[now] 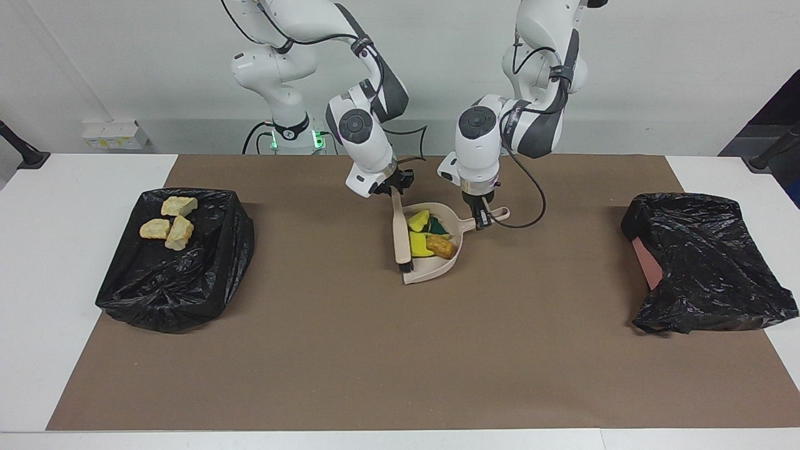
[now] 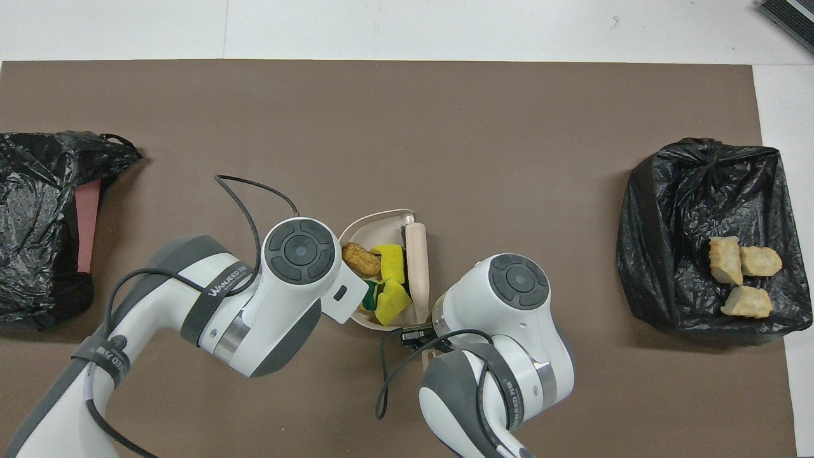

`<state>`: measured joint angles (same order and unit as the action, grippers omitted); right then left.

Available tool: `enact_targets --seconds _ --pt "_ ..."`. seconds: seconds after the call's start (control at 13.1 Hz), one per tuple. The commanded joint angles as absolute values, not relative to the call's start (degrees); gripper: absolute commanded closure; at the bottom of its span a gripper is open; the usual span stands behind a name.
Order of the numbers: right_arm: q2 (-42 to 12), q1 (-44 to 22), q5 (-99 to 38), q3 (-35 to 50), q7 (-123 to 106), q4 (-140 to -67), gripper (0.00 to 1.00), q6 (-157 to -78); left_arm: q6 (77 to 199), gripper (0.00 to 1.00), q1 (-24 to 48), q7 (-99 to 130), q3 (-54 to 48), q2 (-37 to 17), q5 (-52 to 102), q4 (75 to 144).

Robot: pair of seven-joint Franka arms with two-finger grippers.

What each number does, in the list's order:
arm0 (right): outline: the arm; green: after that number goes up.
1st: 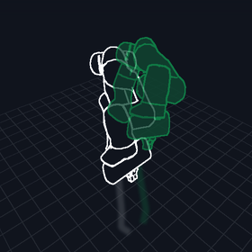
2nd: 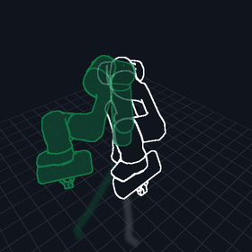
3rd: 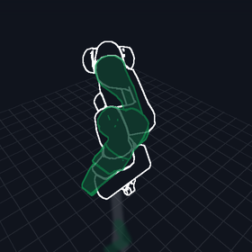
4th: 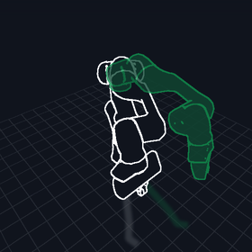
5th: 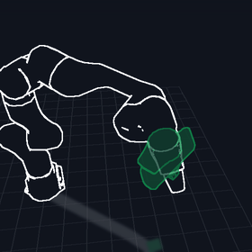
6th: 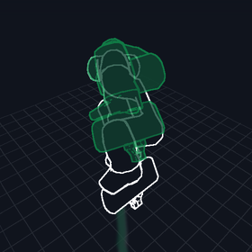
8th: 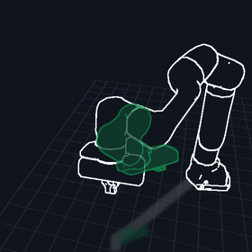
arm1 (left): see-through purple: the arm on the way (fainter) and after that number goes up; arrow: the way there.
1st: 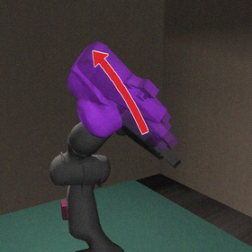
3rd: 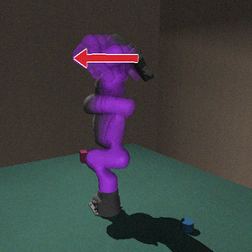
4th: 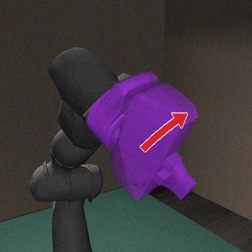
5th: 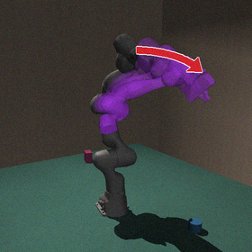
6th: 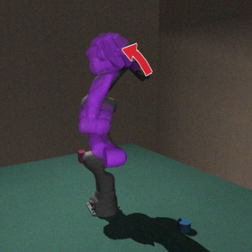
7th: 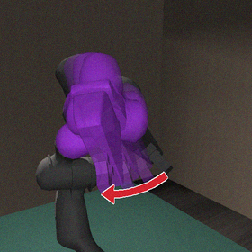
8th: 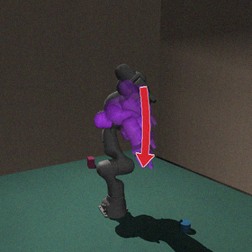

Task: Sweep and dump trash in bin
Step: 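Sweep the sponges with the right gripper while the left gripper holds the dustpan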

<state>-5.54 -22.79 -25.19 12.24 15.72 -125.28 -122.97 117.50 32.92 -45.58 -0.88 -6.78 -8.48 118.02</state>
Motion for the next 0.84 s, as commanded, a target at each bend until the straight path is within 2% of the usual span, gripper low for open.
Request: enact_targets --seconds 0.0,0.38,0.76 --pt "-6.0 -22.9 -26.1 12.3 15.8 -122.9 1.0 -122.5 119.7 1.0 33.4 -44.2 -0.1 -4.6 -7.6 121.0" --pt "1.2 -22.2 -14.3 11.9 22.3 -121.6 1.0 -113.3 126.6 1.0 29.1 -47.5 -0.1 -5.9 -0.7 121.0" --pt "2.3 -22.6 -5.7 12.1 28.9 -113.7 1.0 -100.5 128.4 1.0 22.8 -58.2 -0.1 -5.3 7.5 120.9"
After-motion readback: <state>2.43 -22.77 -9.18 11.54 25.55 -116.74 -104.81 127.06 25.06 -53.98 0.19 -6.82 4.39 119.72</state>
